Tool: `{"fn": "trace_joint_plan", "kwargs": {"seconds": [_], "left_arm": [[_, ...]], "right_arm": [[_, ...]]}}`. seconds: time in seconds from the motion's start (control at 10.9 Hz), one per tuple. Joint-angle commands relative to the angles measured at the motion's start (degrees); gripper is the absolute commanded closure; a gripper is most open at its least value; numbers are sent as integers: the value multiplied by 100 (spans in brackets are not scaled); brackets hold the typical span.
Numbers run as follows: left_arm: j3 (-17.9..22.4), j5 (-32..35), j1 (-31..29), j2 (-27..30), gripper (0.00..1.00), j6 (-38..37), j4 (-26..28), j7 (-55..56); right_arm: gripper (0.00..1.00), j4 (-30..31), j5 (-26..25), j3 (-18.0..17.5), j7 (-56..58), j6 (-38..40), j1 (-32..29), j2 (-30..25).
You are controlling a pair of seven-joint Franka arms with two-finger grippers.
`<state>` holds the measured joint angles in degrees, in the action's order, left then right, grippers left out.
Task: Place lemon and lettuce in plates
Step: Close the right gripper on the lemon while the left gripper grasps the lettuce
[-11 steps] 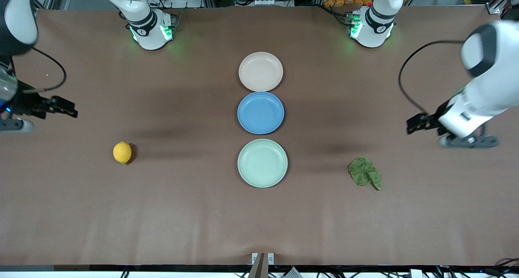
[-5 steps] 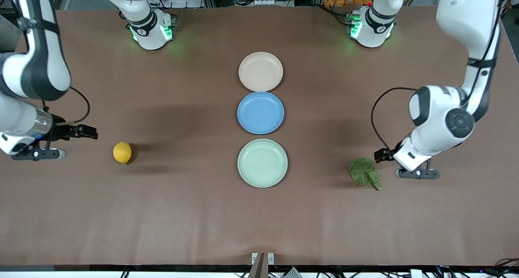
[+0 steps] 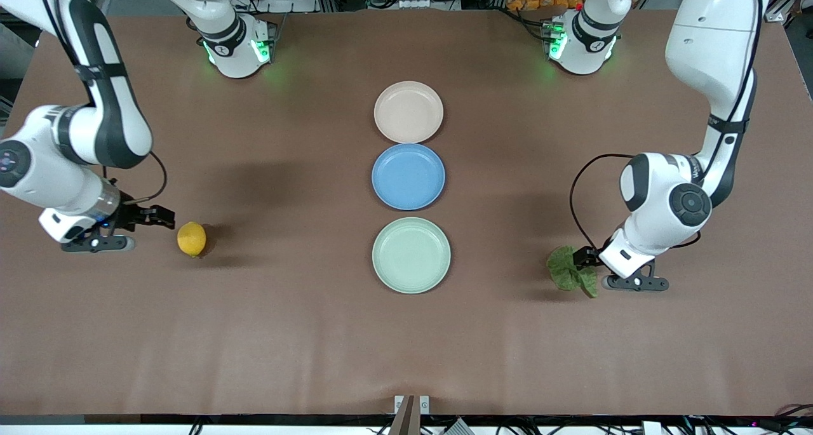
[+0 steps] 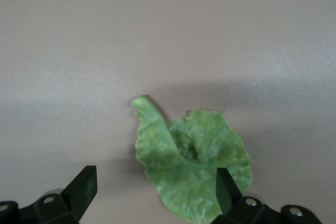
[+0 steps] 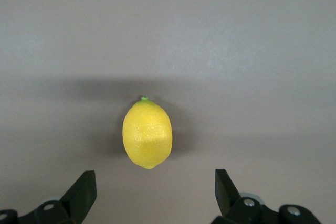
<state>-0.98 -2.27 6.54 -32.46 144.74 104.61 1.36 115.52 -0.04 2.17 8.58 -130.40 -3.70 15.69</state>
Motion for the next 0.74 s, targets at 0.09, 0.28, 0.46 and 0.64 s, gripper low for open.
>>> {"fn": "trace_joint_plan", "kwargs": {"seconds": [0.09,0.28,0.46,0.64], "left_arm": [[19,-89,110,-541,3,598,-178,49],[19,-98,119,-647,7,696,-178,49],[19,-89,119,-656,38,696,-169,40],[19,-89,128,-744,61,705,-178,40]], "right_arm": [[0,32,-23,-68,56,-345,-69,503],[0,32,-13,-77,47,-486,-26,733],[0,32,-5,-77,30,-486,10,891],[0,-29,161,-77,30,-495,45,980]]}}
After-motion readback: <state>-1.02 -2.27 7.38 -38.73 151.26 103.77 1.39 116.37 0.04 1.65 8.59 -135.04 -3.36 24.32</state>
